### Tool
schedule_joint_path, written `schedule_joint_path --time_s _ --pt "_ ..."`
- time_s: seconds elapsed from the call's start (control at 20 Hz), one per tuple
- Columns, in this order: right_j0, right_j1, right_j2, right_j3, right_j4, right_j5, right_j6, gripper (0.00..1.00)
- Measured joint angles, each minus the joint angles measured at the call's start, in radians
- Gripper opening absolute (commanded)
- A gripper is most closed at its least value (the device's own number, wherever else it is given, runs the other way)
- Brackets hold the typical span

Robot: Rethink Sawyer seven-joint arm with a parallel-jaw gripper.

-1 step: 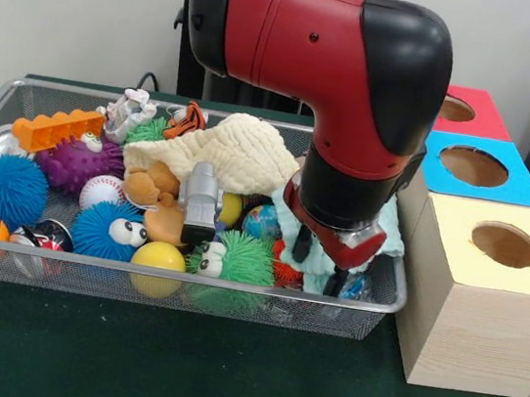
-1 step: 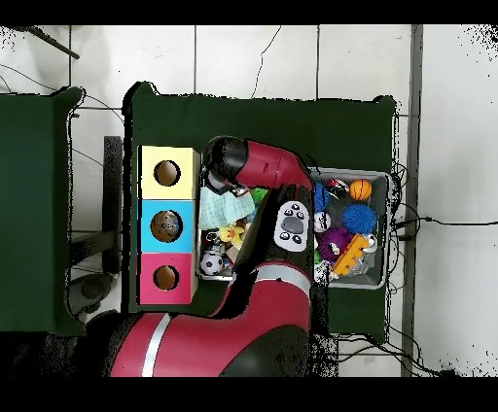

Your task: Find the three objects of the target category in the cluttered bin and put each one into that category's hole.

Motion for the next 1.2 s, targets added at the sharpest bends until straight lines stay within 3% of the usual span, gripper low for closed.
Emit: schedule_joint_path --time_s 1.2 --pt "0.068 0.014 -0.003 -0.067 0.0 0.053 0.0 1.0"
